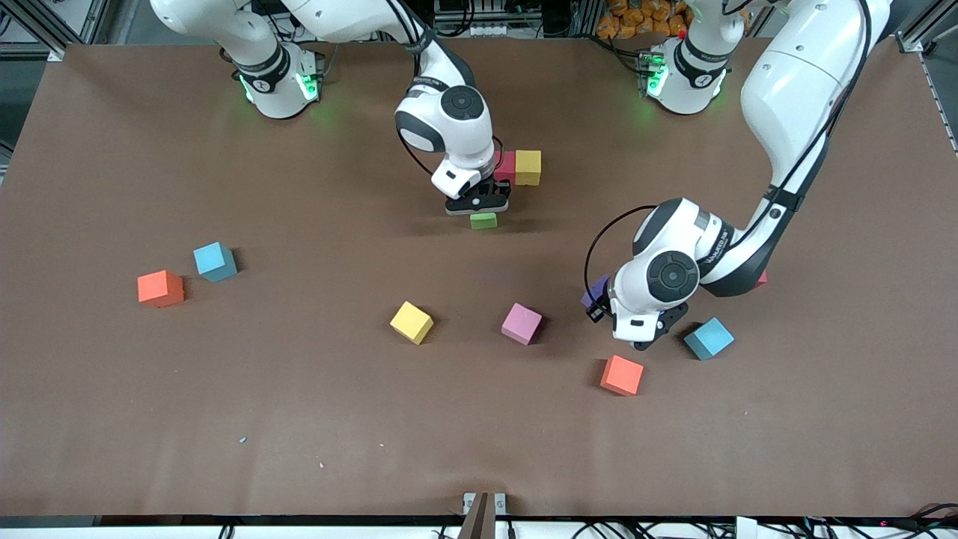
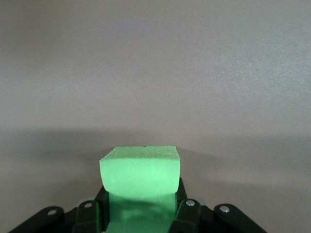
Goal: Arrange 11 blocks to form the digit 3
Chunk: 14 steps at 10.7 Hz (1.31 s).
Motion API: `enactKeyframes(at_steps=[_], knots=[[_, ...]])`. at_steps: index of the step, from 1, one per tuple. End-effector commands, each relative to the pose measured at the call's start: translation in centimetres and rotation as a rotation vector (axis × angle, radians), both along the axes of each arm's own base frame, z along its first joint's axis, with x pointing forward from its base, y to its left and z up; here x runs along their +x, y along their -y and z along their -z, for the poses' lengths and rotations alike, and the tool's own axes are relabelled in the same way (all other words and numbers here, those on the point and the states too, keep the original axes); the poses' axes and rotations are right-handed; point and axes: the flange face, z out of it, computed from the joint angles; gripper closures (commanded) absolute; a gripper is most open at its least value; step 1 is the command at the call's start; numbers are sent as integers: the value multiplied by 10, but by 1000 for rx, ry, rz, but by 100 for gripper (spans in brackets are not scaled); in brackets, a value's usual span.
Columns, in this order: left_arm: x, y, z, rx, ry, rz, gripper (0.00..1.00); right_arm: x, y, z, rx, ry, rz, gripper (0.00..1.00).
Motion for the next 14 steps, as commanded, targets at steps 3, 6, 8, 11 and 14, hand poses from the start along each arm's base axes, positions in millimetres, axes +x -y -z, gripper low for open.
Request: enactKeyframes(at_steps=[3,6,8,11,14], knots=[[1,1,-2,7,-4,18,100,-1,15,-6,-8,-12,34,100],[1,1,-1,10,-3,24,100,-2,15,-3,-11,-15,40,100],[0,2,0,10,-7,12,100,-2,15,-2,-12,-16,41,100],[0,2,0,9,-9,10,100,3,18,-2,-12,-17,51,23],[-1,3,0,9,-9,13,100,9,21,-3,-10,-14,61,0]])
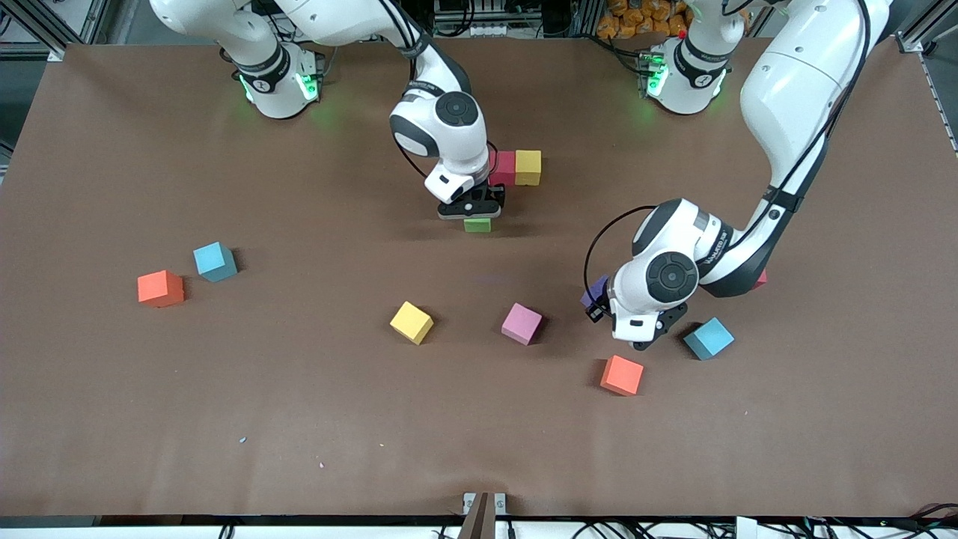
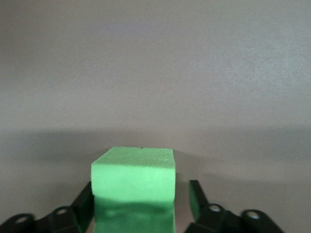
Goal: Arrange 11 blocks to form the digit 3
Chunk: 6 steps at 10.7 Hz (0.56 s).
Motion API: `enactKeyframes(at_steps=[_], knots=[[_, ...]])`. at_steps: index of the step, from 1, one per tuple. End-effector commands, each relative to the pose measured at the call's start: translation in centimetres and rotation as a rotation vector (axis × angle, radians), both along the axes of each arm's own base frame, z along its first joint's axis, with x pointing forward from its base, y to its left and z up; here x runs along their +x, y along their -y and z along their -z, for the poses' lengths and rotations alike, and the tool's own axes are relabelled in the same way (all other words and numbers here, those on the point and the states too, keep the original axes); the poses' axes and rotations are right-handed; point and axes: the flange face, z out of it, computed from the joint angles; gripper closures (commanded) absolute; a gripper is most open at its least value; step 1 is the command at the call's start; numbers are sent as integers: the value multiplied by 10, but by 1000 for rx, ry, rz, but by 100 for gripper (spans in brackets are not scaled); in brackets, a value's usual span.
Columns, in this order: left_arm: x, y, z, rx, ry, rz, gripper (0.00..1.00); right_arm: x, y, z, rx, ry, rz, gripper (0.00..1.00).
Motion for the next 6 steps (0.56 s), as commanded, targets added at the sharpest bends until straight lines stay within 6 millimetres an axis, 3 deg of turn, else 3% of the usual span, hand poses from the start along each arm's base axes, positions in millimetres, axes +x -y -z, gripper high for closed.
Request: enactKeyframes(at_steps=[1,6], knots=[[0,2,-2,9,-5,12,100,0,8,-9,5,-3,22,0],[-1,1,-1,17,-10,-32,100,20,3,-56,45,45,28,0]])
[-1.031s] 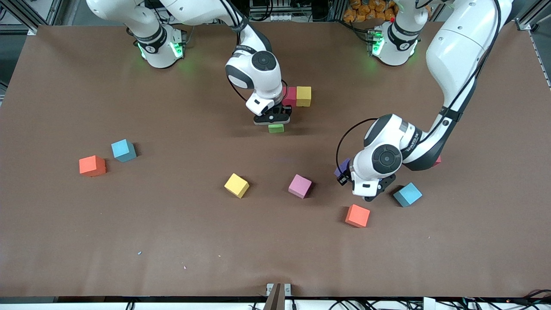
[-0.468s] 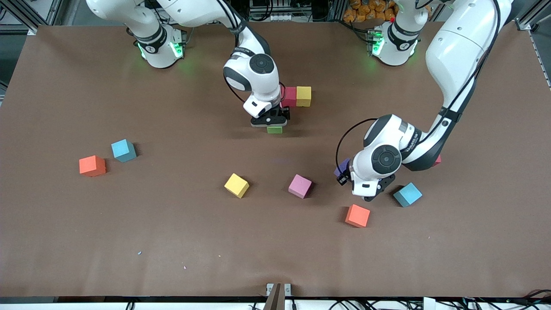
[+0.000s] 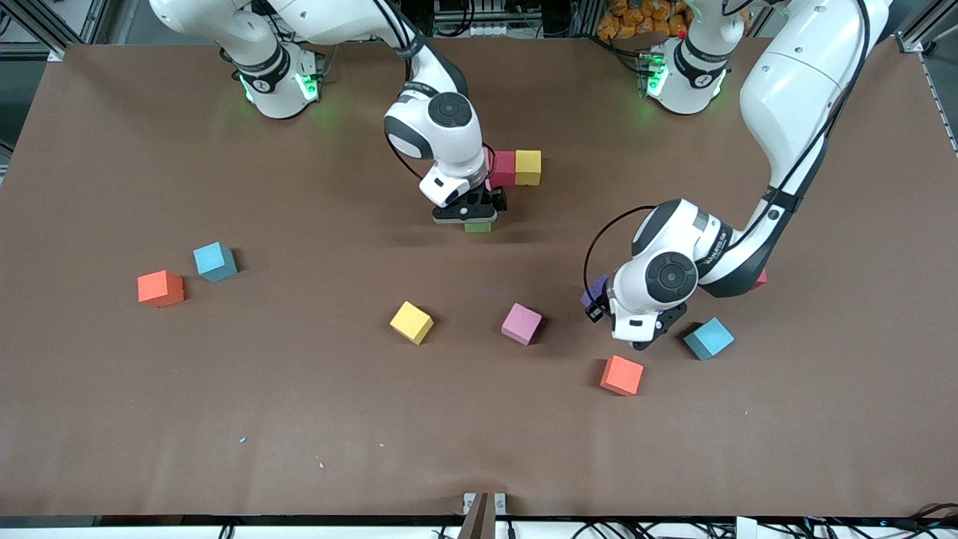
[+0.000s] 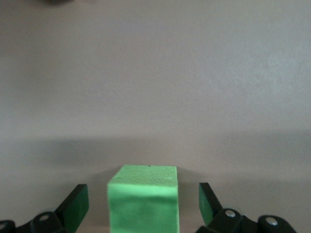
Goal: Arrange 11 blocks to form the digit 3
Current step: 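Move the right gripper to yellow while the left gripper carries the purple cube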
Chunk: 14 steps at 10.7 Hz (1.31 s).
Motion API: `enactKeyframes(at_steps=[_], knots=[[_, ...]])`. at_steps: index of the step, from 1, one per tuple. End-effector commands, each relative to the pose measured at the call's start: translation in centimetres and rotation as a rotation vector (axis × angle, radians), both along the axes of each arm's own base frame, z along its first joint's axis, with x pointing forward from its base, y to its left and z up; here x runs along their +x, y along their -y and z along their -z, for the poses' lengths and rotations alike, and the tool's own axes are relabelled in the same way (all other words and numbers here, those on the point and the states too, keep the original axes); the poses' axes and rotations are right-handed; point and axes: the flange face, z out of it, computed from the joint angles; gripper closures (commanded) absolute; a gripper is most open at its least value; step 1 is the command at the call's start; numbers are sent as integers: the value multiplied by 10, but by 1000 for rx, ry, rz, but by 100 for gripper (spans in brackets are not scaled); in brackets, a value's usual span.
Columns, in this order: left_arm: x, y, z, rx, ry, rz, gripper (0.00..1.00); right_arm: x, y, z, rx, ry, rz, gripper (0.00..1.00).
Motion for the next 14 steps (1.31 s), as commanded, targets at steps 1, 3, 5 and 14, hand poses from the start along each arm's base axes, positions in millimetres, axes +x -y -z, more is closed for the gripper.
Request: enactKeyframes(at_steps=[1,3,5,14], knots=[[-1,2,-3,22,-8,-66,100,6,-1,-45,-36,-8,7,0],[-5,10,-7,6,-33,-174,100,16,-5,-75,-100,-32,9,0],[-8,14,-8,-7,-79,-323,100,47,11,-77,-86,-22,57,0],[-105,124,-11,92,-99,-633,100,193,181,-51,-116,-83,313,0]])
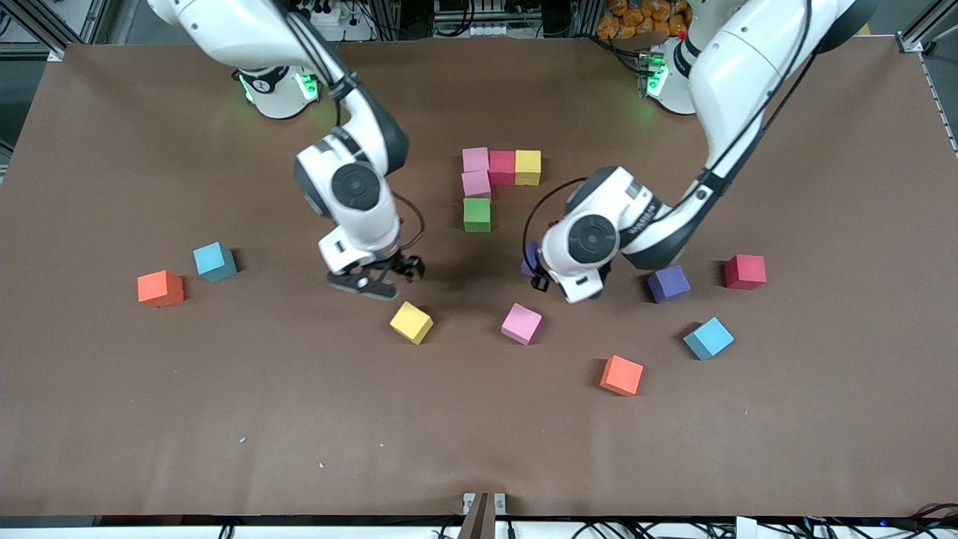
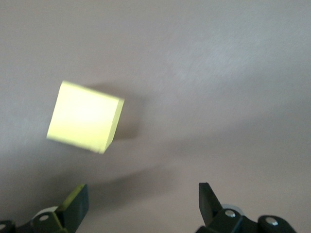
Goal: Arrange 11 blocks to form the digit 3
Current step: 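Move the right gripper to yellow while the left gripper carries the purple cube, then grasp the yellow cube with the right gripper while the left gripper lowers purple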
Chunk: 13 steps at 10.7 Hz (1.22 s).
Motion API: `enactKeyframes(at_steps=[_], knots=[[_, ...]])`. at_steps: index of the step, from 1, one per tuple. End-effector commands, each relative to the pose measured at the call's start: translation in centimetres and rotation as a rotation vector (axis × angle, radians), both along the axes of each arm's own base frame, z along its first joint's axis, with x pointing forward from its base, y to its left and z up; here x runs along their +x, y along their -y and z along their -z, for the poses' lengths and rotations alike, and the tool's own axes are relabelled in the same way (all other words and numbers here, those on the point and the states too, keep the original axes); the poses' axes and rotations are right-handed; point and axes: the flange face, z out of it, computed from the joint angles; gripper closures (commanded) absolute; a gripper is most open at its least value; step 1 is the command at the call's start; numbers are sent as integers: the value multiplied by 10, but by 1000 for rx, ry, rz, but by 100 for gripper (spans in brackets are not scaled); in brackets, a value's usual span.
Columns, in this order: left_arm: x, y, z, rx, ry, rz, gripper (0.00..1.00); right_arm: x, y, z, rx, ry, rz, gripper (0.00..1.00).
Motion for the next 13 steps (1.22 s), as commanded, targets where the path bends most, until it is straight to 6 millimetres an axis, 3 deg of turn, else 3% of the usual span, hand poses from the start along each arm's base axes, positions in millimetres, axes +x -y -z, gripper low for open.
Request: enactKeyframes(at_steps=[1,2,5,7,9,11,12,13], knots=[[-42,-4,1,16,55,-68,100,35,37,-1,38,21,78,0],[-56,-5,8,9,81,-81,100,44,52,-2,40,24,91,0],[-89,14,17,50,105,-140,100,74,58,25,137,-25,202,0],[-101,19,23,50,130,-207,100,88,42,43,161,-9,206,0],[-113,18,33,45,150,-262,100,100,19,41,191,14,197,0],[-122,20,36,42,161,-291,100,98,4,44,216,9,228,0],[-125,23,37,43,159,-297,100,93,-18,44,228,11,217,0],[-129,30,35,39,161,-304,100,93,-20,51,230,7,239,0]])
